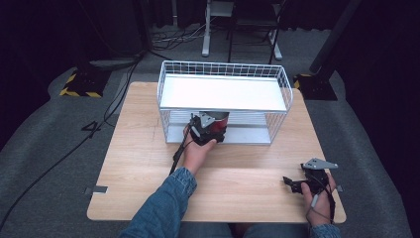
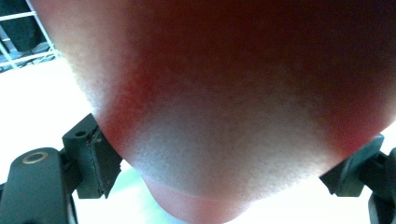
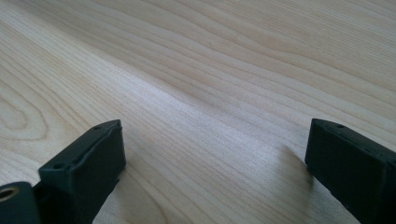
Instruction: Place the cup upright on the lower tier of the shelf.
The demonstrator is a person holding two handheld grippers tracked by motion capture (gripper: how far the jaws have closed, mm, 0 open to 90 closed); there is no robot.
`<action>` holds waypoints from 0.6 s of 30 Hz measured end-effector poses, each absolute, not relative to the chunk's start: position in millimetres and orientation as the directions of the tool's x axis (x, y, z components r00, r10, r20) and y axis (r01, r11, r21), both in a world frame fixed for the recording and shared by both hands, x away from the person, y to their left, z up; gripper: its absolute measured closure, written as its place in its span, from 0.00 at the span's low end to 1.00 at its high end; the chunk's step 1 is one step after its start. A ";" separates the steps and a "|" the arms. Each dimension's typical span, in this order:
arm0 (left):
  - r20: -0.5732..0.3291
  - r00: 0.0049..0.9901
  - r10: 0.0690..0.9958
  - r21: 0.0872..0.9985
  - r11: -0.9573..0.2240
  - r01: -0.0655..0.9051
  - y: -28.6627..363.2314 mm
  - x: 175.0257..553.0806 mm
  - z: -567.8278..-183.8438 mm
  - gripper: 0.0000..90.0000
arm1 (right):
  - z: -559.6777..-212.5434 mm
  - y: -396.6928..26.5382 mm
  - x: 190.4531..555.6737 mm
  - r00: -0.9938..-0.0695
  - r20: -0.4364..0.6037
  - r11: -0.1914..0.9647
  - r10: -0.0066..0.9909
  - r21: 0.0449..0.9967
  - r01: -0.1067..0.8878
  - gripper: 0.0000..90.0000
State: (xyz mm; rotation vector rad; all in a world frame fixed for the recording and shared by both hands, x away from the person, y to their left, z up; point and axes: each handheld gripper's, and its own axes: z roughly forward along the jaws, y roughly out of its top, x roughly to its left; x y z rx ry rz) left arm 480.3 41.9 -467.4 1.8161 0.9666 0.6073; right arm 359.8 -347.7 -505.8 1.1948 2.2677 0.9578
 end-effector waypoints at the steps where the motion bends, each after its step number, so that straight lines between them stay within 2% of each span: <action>1: -0.012 0.563 0.826 0.907 -0.227 0.353 41.0 482.2 -467.7 0.17 | -505.8 -347.7 359.8 -0.554 -0.033 0.399 0.832 0.729 0.557 0.06; 6: -0.058 0.572 0.818 0.911 -0.190 0.365 35.5 492.5 -470.0 0.17 | -505.8 -347.6 359.7 -0.557 -0.034 0.402 0.830 0.729 0.554 0.06; 9: 0.017 0.573 0.820 0.908 -0.252 0.333 38.8 499.9 -469.9 0.17 | -505.8 -347.5 359.7 -0.559 -0.033 0.403 0.829 0.728 0.554 0.06; 10: -0.050 0.537 0.842 0.915 -0.178 0.363 34.0 498.2 -472.4 0.17 | -505.8 -347.5 359.6 -0.559 -0.033 0.403 0.828 0.728 0.554 0.06; 11: -0.038 0.555 0.831 0.911 -0.200 0.361 35.1 500.1 -473.3 0.17 | -505.8 -347.4 359.6 -0.560 -0.033 0.403 0.828 0.728 0.554 0.06; 14: 0.010 0.519 0.855 0.904 -0.230 0.361 35.0 502.1 -477.1 0.17 | -505.8 -347.4 359.6 -0.560 -0.033 0.404 0.828 0.729 0.553 0.06; 18: -0.030 0.517 0.856 0.893 -0.209 0.399 32.2 504.1 -483.8 0.17 | -505.8 -347.3 359.5 -0.561 -0.033 0.405 0.827 0.729 0.553 0.06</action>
